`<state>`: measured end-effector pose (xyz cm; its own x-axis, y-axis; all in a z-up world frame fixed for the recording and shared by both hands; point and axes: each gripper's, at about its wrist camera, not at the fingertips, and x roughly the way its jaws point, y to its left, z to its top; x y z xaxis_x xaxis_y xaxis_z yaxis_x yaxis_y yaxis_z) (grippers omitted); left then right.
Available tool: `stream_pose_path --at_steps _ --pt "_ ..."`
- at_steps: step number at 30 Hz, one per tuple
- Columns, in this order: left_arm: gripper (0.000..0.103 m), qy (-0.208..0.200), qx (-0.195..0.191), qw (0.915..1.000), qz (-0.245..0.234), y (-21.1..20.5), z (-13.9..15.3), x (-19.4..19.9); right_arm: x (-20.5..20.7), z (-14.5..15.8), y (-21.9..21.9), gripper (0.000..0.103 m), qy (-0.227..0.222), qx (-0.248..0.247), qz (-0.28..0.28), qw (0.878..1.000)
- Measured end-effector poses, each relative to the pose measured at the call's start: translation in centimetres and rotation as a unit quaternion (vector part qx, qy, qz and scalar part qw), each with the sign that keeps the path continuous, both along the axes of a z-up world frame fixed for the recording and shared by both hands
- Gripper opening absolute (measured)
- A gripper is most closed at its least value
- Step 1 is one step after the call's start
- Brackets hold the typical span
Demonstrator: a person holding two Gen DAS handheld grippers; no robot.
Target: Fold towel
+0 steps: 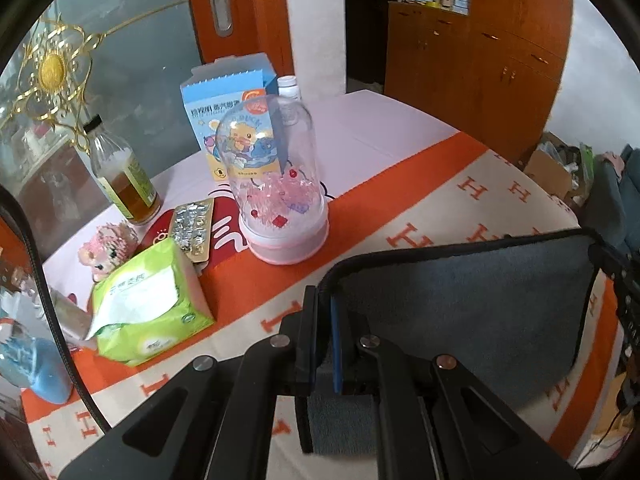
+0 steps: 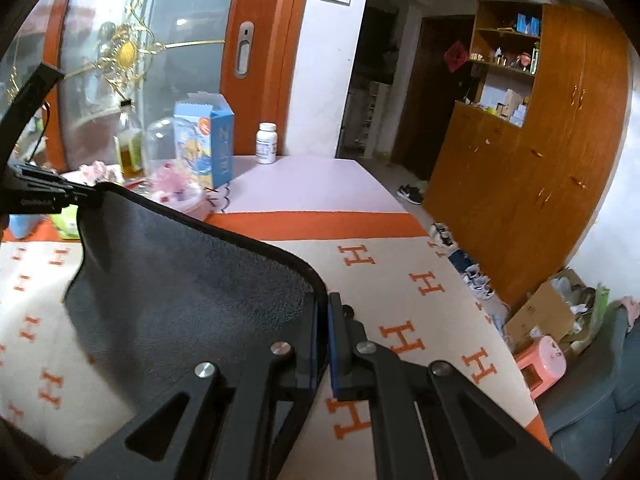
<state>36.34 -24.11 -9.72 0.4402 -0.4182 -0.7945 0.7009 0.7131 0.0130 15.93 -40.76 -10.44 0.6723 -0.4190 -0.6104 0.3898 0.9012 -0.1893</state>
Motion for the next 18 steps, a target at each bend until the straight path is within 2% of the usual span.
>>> stream_pose_path --at_steps 11,14,17,18 --pt "0.004 0.041 0.003 0.9990 0.017 -2.1 -5.0 2.7 2.2 -3.7 -1.5 0.005 0.023 0.002 -0.042 0.999" --pt "0.006 0.051 0.001 0.9985 0.022 -2.3 -5.7 3.0 2.7 -4.5 -1.9 0.010 0.034 0.005 -0.056 0.998" --pt "0.011 0.061 -0.001 0.9978 0.024 -2.4 -6.0 3.1 2.8 -4.9 -2.2 0.024 0.040 0.006 -0.068 0.997" --pt "0.017 0.065 -0.002 0.9976 0.024 -2.3 -6.1 3.2 2.7 -4.9 -2.3 0.030 0.040 0.008 -0.072 0.997"
